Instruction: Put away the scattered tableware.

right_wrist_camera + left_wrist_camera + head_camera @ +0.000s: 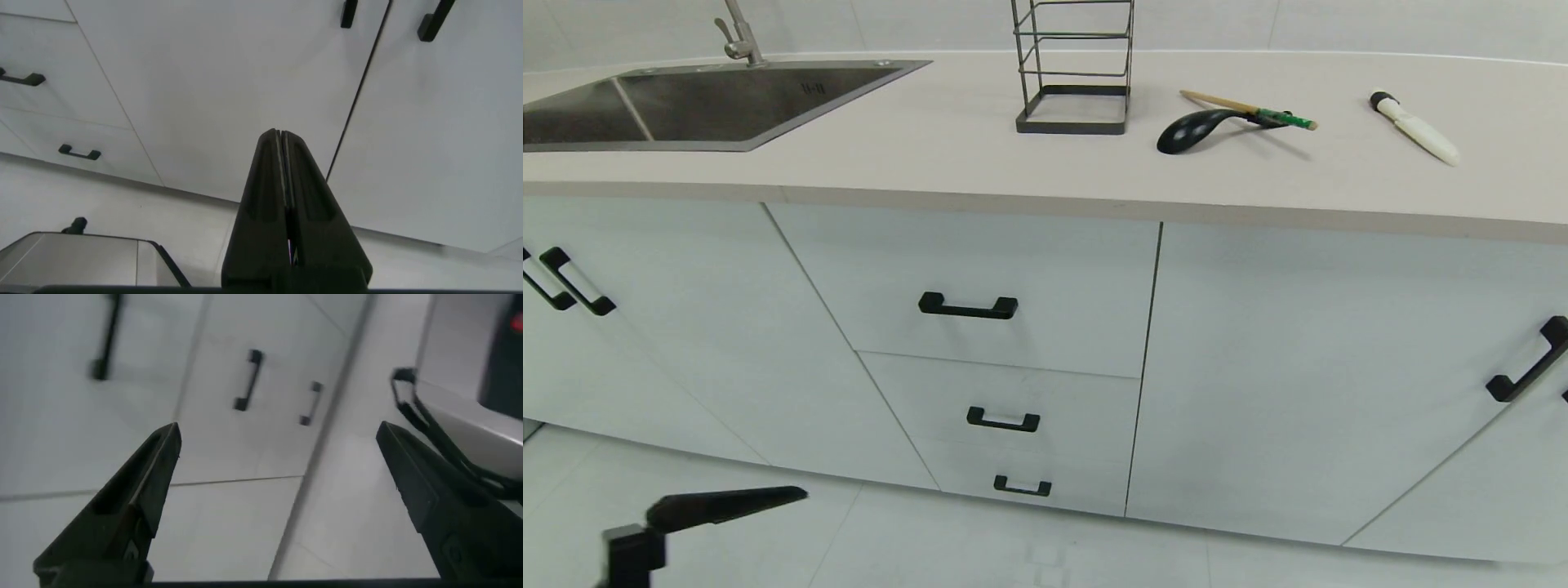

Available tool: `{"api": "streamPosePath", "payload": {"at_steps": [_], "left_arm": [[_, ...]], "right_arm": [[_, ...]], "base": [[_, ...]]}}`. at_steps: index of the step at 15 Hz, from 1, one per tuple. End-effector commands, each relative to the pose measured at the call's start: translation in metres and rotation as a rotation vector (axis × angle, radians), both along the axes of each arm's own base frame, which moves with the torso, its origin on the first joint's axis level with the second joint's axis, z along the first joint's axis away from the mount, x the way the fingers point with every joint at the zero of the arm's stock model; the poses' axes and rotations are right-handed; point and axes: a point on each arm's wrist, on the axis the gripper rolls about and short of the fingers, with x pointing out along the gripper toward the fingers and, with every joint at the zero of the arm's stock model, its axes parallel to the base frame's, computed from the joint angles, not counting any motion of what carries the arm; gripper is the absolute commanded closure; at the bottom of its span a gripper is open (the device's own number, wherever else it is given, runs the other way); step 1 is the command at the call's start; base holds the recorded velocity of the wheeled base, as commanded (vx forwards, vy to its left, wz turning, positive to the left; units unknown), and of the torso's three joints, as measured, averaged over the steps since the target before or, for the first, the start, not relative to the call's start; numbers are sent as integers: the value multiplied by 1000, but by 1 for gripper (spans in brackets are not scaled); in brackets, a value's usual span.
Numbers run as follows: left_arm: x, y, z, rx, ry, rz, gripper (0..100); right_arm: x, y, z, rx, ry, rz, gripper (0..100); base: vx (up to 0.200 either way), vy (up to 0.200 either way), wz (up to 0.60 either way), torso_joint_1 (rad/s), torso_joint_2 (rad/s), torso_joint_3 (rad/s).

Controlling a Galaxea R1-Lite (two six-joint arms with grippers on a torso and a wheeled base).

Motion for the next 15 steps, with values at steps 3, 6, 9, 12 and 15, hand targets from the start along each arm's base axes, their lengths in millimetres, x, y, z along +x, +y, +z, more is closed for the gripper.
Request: {"api": "streamPosePath", "payload": {"at_steps": [3,6,9,12,15], "left_arm": [[28,-38,-30,248,145,-159,0],[34,-36,-25,216,109,-105,0],[50,-22,-21,141,62,125,0],[57,-23,-26,135,85,164,0],[64,-26,-37,171,132,170,0]], "right_arm": [[0,0,0,0,1,1,100],[0,0,0,0,1,1,100],[0,0,0,0,1,1,100],[0,0,0,0,1,1,100],[0,0,0,0,1,1,100]], "base": [[0,0,0,0,0,0],[0,0,0,0,0,0],[0,0,0,0,0,0],[0,0,0,0,0,0],[0,0,0,0,0,0]]}}
